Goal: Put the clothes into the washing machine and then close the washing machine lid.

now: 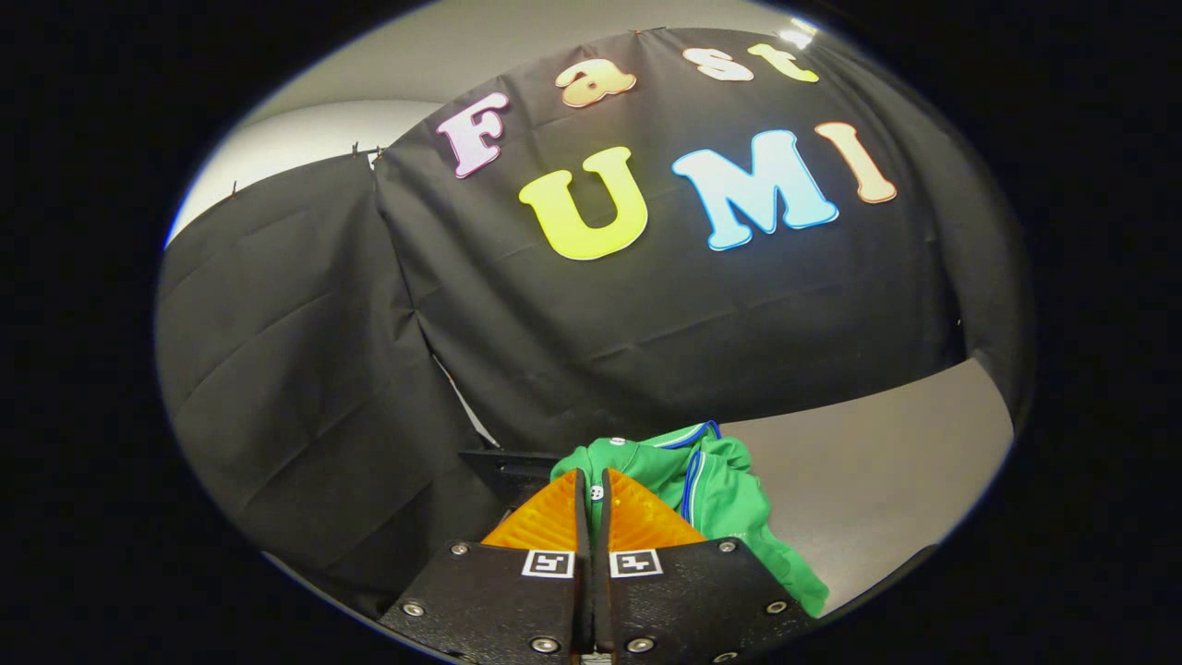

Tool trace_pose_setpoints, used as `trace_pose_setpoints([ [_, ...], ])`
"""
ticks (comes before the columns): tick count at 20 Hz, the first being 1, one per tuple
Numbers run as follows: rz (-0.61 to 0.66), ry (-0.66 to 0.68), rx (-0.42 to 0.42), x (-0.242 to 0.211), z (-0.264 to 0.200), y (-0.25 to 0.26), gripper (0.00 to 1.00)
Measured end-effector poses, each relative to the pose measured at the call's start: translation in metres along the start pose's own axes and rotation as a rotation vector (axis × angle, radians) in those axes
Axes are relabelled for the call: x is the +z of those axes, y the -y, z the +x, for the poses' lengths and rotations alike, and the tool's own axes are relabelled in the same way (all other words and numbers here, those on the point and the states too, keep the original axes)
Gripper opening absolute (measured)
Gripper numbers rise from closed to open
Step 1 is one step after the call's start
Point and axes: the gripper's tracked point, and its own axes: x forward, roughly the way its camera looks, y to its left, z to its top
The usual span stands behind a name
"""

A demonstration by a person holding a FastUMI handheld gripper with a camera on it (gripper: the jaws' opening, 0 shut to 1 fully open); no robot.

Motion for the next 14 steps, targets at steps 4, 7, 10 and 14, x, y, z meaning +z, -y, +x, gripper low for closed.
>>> trace_pose_setpoints([
  [4, -0.001, -0.018, 0.024, -0.014, 0.014, -0.03, 0.0],
  [7, -0.009, -0.037, 0.031, -0.027, 0.024, -0.049, 0.0],
  [10, -0.016, -0.049, 0.039, -0.039, 0.034, -0.067, 0.0],
  [14, -0.052, -0.057, 0.028, -0.054, 0.047, -0.083, 0.0],
])
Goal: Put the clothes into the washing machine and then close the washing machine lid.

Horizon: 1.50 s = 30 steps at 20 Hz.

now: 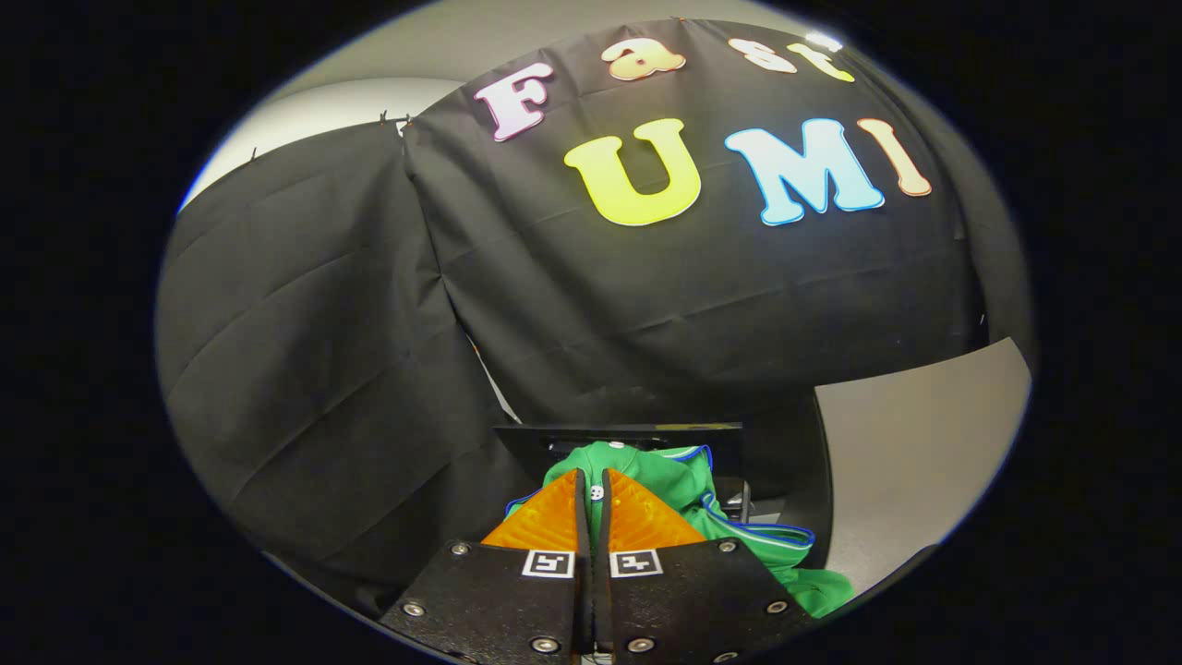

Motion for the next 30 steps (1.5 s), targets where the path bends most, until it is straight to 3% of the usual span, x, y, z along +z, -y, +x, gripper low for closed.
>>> trace_pose_setpoints([
  [19, -0.116, -0.139, -0.065, -0.113, 0.093, -0.021, 0.0],
  [30, -0.101, -0.208, -0.132, -0.176, 0.136, -0.015, 0.0],
])
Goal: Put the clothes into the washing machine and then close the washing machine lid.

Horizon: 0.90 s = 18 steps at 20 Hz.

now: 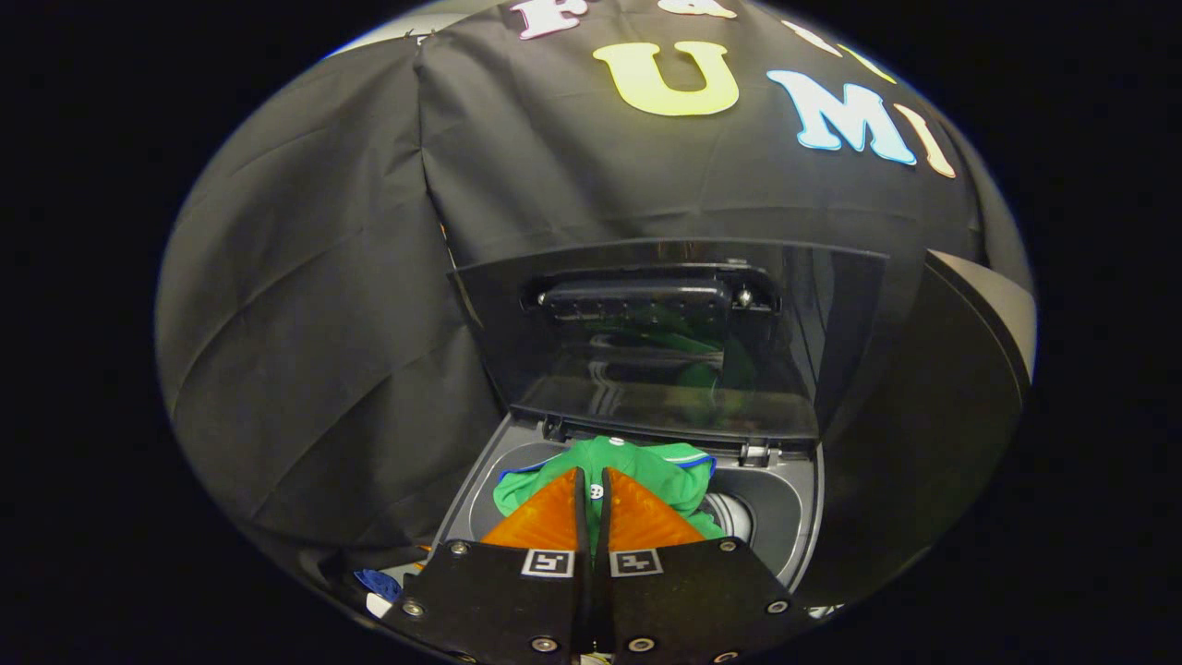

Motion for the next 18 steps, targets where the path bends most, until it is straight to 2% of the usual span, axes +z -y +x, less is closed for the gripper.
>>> trace_pose_setpoints([
  [9, 0.024, -0.124, -0.073, -0.062, 0.031, 0.016, 0.03],
  [11, 0.028, -0.146, -0.087, -0.077, 0.038, 0.021, 0.06],
  [13, 0.026, -0.142, -0.072, -0.082, 0.038, 0.021, 0.13],
  [18, 0.019, -0.134, -0.089, -0.088, 0.033, 0.031, 0.98],
])
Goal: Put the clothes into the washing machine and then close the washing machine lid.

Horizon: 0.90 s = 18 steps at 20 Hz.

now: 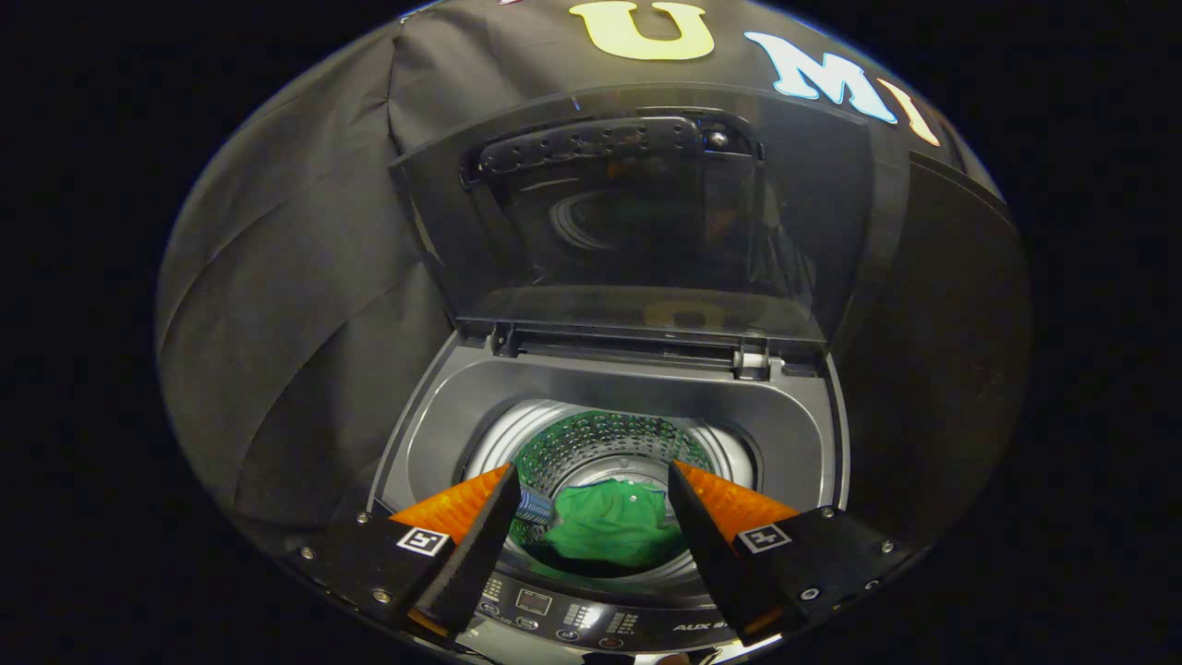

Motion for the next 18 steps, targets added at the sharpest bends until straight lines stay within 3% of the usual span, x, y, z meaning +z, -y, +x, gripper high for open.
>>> trace_pose_setpoints([
  [7, -0.024, 0.117, -0.002, 0.026, -0.024, 0.0, 0.96],
  [18, -0.08, 0.442, 0.0, 0.123, -0.087, -0.014, 0.96],
])
